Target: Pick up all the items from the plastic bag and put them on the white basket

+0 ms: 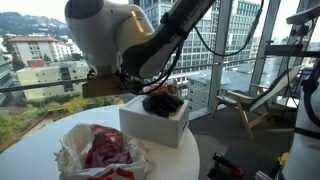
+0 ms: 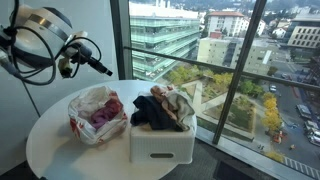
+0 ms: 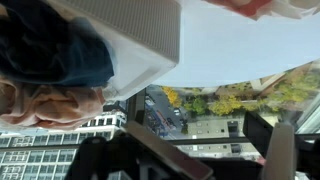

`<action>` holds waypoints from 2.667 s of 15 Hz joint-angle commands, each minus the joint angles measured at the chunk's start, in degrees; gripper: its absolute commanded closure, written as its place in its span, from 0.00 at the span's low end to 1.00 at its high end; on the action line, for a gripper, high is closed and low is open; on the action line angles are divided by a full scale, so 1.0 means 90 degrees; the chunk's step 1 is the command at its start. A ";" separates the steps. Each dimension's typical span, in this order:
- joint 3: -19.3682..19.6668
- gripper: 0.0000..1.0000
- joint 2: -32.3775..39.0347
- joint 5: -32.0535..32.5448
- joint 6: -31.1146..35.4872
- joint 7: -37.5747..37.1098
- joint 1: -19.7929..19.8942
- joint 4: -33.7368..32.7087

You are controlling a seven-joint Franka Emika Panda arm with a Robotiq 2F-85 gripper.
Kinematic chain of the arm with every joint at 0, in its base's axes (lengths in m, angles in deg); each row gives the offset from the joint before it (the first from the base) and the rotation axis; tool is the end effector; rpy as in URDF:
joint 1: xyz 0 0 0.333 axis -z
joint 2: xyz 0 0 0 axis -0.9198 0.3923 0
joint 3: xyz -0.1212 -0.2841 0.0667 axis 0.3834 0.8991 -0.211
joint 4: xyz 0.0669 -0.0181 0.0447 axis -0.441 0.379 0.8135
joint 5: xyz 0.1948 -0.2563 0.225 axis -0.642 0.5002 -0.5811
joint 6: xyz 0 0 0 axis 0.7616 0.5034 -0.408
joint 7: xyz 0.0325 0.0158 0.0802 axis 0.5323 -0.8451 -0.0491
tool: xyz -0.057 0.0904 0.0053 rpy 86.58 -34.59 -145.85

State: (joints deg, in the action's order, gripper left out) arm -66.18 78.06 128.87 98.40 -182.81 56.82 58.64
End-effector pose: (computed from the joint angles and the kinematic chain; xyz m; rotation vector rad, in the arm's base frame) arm 0.5056 0.1843 0.3777 2.5849 -0.7514 1.1169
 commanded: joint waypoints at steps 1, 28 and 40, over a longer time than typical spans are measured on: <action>-0.0126 0.00 0.0499 -0.0681 0.0971 0.0297 -0.0104 0.0134; 0.0131 0.00 0.3944 -0.1290 0.1594 0.3473 -0.0412 -0.1490; 0.0413 0.87 0.3794 -0.1332 0.1569 0.3190 -0.0326 -0.1130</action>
State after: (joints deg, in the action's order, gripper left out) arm -63.09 114.78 116.88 112.61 -152.41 53.62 46.42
